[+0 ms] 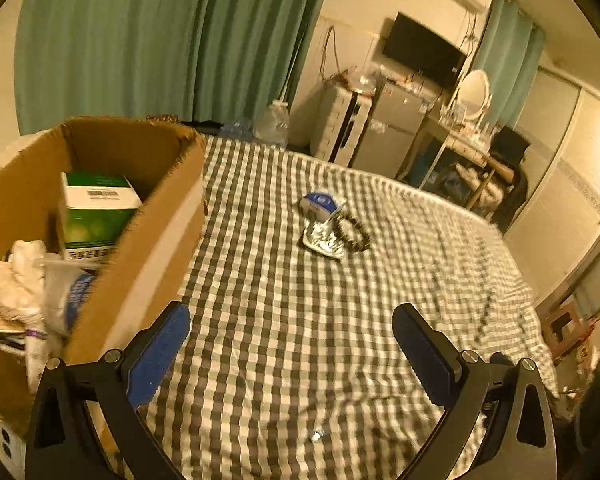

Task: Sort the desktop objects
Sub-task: 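Grasp the foil blister tray with the left tool while the right tool grasps the bead bracelet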

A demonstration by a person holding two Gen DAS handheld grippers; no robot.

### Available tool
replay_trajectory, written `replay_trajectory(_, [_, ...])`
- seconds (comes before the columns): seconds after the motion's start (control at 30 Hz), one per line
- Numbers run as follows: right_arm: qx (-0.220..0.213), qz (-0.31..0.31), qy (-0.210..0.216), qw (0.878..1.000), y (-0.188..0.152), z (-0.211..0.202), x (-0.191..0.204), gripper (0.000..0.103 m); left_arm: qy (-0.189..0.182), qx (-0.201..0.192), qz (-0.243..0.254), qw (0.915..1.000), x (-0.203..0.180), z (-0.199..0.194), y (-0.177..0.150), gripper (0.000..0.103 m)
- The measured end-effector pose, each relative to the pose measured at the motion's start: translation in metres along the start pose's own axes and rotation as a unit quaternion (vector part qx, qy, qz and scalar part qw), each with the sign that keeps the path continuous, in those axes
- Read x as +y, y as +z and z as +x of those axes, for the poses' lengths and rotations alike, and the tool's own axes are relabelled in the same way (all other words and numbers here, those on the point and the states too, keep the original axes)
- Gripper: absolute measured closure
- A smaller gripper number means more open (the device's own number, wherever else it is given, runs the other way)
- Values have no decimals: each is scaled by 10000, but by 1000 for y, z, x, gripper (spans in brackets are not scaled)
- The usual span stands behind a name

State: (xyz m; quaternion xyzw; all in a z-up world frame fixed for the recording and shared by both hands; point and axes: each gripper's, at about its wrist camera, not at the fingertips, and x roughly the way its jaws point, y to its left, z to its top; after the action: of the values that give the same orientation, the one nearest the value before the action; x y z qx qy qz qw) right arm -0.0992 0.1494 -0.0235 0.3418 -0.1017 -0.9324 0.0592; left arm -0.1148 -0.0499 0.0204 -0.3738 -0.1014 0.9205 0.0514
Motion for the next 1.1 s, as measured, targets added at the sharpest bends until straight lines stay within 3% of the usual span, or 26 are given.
replay_trajectory(0.27, [92, 140, -100, 9998, 31, 63, -27, 26, 51, 409, 190, 9990, -3, 94, 13, 0])
replay_trajectory(0.43, [236, -68, -236, 9994, 64, 127, -32, 26, 119, 409, 261, 9988, -6, 140, 24, 0])
replay_trajectory(0.67, [560, 176, -91, 9982, 97, 214, -34, 30, 275, 344, 612, 9972, -13, 186, 26, 0])
replay_trajectory(0.77, [964, 193, -114, 9951, 100, 249, -35, 53, 196, 411, 597, 9972, -11, 202, 24, 0])
replay_trajectory(0.83, [914, -151, -464, 9946, 96, 250, -34, 87, 124, 455, 598, 9971, -10, 209, 23, 0])
replay_trajectory(0.87, [911, -247, -476, 9944, 94, 245, -35, 92, 76, 464, 616, 9970, -11, 212, 23, 0])
replay_trajectory(1.1, [525, 309, -669, 9959, 41, 161, -86, 92, -214, 399, 601, 9972, -38, 241, 43, 0])
